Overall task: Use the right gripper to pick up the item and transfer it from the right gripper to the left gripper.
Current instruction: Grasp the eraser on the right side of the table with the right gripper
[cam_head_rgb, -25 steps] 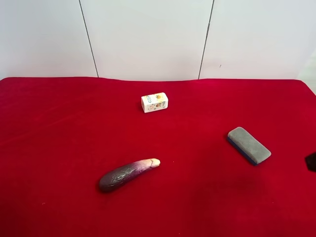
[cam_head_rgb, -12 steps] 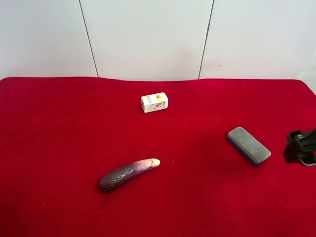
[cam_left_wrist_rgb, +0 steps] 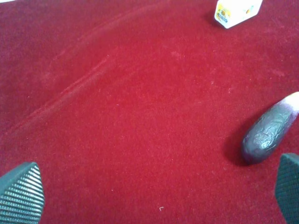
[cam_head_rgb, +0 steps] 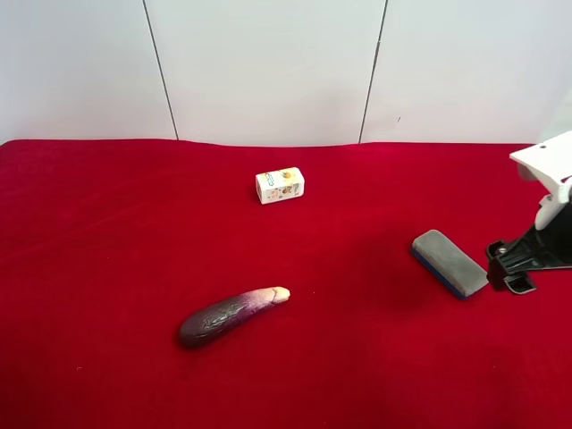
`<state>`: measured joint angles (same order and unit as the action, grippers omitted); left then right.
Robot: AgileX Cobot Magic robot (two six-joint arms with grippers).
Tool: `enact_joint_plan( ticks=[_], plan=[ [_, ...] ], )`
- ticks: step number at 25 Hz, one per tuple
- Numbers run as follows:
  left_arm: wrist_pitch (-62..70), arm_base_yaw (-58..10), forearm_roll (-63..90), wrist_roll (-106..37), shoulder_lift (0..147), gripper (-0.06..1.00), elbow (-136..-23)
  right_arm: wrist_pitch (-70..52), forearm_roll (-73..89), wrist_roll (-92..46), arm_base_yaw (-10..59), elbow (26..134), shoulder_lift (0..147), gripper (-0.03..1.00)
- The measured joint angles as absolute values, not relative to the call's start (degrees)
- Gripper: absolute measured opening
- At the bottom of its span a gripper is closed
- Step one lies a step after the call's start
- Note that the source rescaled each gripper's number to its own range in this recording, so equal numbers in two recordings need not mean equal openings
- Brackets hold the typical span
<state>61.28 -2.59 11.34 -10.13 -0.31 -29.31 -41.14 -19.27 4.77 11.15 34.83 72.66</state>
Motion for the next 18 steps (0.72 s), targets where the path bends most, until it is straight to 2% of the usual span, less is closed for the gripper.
enact_joint_plan(
  ticks=[18],
  plan=[
    [61.3, -2.6, 11.3, -10.1, -0.3, 1.0, -29.3, -26.5, -23.8, 12.2, 11.2, 35.0, 89.6, 1.0]
  ],
)
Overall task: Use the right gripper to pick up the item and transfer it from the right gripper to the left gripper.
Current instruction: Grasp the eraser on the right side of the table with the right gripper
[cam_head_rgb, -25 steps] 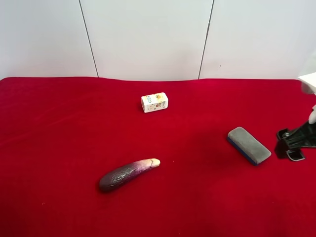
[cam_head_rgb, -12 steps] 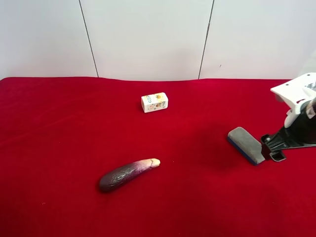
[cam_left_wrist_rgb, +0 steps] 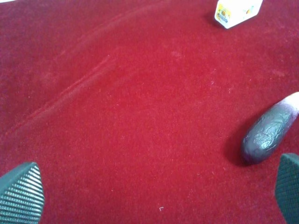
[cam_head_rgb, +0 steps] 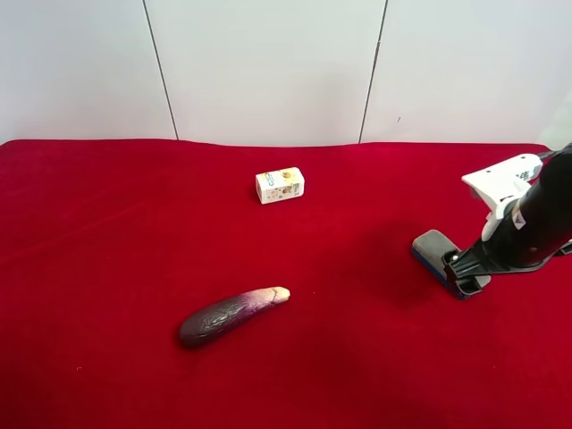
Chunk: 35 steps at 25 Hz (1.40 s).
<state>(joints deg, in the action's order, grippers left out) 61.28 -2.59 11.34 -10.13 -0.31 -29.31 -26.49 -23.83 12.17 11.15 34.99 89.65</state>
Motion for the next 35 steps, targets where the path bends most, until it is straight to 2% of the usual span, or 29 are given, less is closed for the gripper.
enact_joint_plan(
  ticks=[12, 27, 30, 32, 35],
  plan=[
    [61.3, -2.6, 11.3, -10.1, -0.3, 1.0, -29.3, -20.5, -23.2, 12.2, 8.5, 35.1, 97.5, 1.0],
    [61.3, -2.6, 11.3, -10.1, -0.3, 1.0, -29.3, -12.7, -22.8, 12.2, 6.5, 35.1, 98.3, 0.99],
    [61.3, -2.6, 11.3, -10.1, -0.3, 1.0, -29.3, -12.5, -22.8, 12.2, 6.5, 35.1, 98.3, 0.83],
    [61.3, -2.6, 11.3, -10.1, -0.3, 1.0, -29.3, -12.5, -22.7, 12.2, 6.5, 35.1, 98.3, 0.68],
    [61.3, -2.6, 11.3, -10.1, -0.3, 1.0, -29.3, -12.2, -22.7, 12.1, 6.5, 35.1, 98.3, 0.39]
  ],
)
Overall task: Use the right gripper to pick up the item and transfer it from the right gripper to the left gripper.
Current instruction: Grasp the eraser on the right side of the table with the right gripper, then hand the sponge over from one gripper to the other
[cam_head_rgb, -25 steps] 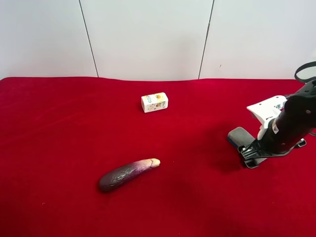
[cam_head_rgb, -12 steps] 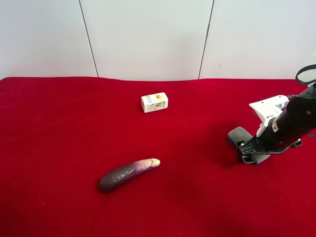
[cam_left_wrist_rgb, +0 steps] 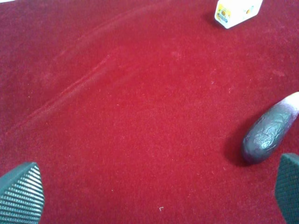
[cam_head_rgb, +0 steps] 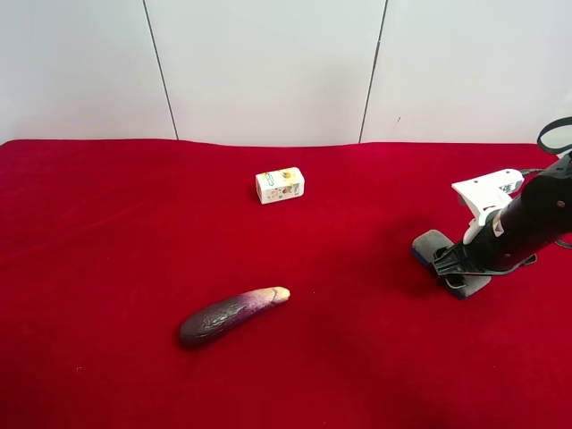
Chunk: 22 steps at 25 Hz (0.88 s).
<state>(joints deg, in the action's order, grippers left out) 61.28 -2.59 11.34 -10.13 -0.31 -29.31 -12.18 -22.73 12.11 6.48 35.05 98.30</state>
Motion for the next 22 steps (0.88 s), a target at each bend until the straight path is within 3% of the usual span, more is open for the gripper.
enact_joint_plan(
  ticks=[3, 4, 22],
  plan=[
    [61.3, -2.6, 11.3, -10.1, -0.3, 1.0, -29.3, -12.0, -22.7, 12.1, 6.5, 35.1, 98.3, 0.1],
    [61.3, -2.6, 11.3, -10.1, -0.3, 1.0, -29.3, -11.9, -22.7, 12.1, 6.5, 35.1, 98.3, 0.06],
    [61.3, -2.6, 11.3, -10.1, -0.3, 1.0, -29.3, -9.6, -22.7, 12.2, 7.1, 35.1, 95.8, 0.06]
  ],
)
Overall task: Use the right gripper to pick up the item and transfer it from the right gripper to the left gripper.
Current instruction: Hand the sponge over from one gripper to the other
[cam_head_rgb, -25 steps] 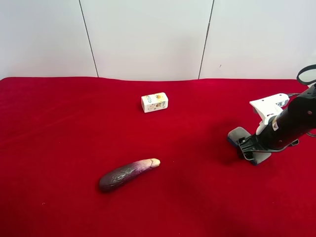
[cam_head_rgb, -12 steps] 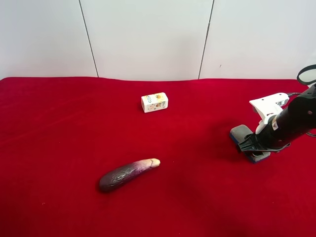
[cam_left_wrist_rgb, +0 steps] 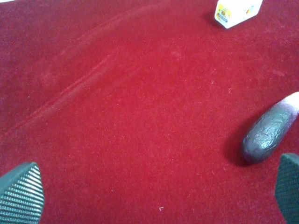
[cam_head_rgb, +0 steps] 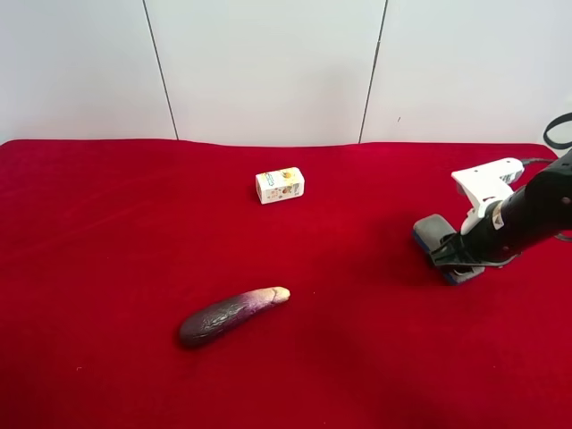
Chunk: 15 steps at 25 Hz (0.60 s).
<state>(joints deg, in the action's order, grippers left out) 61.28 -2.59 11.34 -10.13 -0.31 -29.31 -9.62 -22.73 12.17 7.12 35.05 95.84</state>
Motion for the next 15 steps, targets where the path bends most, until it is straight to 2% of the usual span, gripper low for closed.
enact_joint_plan(
  ticks=[8, 15],
  plan=[
    [61.3, -2.6, 11.3, -10.1, -0.3, 1.0, -29.3, -3.6, -22.7, 11.9, 12.1, 35.0, 88.9, 0.06],
    [61.3, -2.6, 11.3, -10.1, -0.3, 1.0, -29.3, 9.9, -22.7, 9.4, 19.0, 35.0, 84.6, 0.06]
  ],
)
